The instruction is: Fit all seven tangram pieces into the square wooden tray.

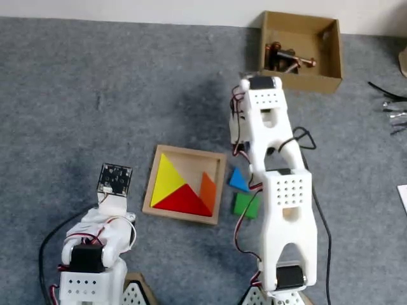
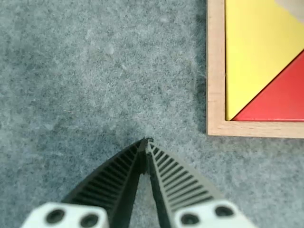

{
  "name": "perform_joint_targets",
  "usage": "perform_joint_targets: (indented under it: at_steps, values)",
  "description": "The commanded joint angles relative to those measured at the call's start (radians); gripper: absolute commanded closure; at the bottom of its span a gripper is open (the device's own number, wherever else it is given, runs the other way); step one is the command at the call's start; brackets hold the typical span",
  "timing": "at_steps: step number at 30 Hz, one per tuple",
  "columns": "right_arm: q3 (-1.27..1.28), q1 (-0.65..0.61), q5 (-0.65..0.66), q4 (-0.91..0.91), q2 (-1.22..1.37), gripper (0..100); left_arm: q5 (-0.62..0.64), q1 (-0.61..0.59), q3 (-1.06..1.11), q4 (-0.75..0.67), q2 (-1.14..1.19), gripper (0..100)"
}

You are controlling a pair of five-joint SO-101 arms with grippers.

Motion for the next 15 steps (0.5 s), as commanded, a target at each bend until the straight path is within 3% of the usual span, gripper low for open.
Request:
perform_joint_targets:
  at_steps: [1, 15]
  values:
    - [-0.018, 0.022, 0.037, -0.016, -0.082, 74.6, -0.009, -0.010, 0.019, 0.005, -0.005, 99]
    - [-0.018, 0.022, 0.114, -0.016, -0.082, 74.3, -0.009, -0.010, 0.019, 0.005, -0.005, 99]
